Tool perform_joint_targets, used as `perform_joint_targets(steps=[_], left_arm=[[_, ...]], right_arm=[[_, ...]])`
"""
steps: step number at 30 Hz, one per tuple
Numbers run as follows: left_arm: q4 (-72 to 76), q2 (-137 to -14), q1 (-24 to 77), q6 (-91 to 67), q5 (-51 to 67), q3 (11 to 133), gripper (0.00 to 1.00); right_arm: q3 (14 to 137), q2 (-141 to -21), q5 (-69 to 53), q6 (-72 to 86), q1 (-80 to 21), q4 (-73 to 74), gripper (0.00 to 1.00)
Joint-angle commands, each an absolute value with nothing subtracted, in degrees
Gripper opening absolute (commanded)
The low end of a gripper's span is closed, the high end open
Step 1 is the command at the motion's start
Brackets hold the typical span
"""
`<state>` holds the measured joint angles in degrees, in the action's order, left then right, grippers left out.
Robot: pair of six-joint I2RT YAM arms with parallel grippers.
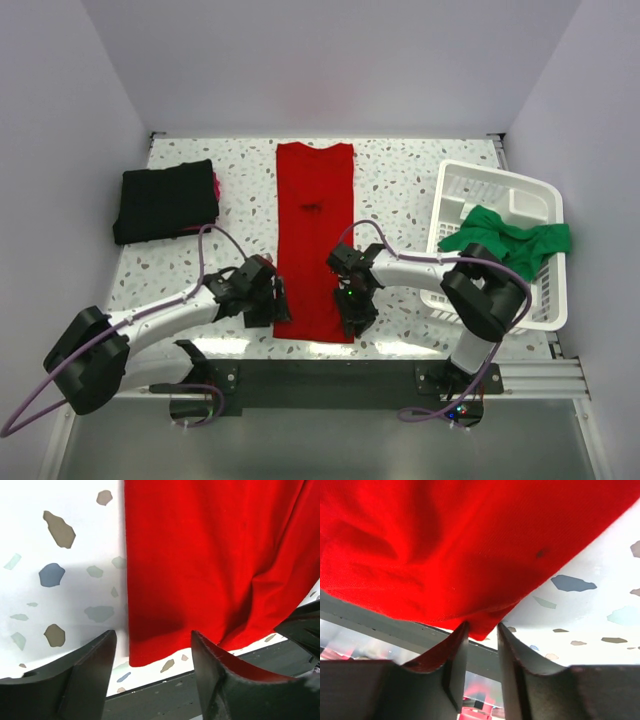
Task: Fold and stack the t-shirts
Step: Fold the tshirt
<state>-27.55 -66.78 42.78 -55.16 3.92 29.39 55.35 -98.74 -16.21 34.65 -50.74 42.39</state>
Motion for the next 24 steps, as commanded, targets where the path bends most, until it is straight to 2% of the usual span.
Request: perform_joint_targets(steps=[1,4,6,7,8,11,24], left_arm=[[-27.51,-67.85,43.59,-56.87,3.69,26.63,0.65],[-25.58,-68.64,43.68,-56.78,4.74,25.23,0.51],[-24.53,-69.25,43.77,-57.04,5.36,23.56,0.37],[-24.52,-69.69,43.77,-57.22,5.71,22.42,0.32],[-24.52,-69.61,43.77,-57.48,5.63,22.06,0.22],[-25.66,-68.73,43.86,-57.57,4.75,21.45,0.11],[-28.92,-64.60,43.94,-57.57,3.78,19.95,0.03]], right_arm=[[54.32,-100.02,-16.44,35.68,-51.42,40.25,0.31],[54.05,-99.84,-16.52,35.95,-51.42,40.25,0.21],[54.14,-99.76,-16.17,35.95,-51.42,40.95,0.14],[54.14,-99.67,-16.00,36.12,-51.59,41.31,0.12],[54.14,-99.23,-15.39,36.04,-51.50,41.74,0.11],[53.97,-98.26,-14.33,36.47,-51.50,43.41,0.11],[52.30,-92.46,-7.82,38.58,-51.50,49.66,0.19]])
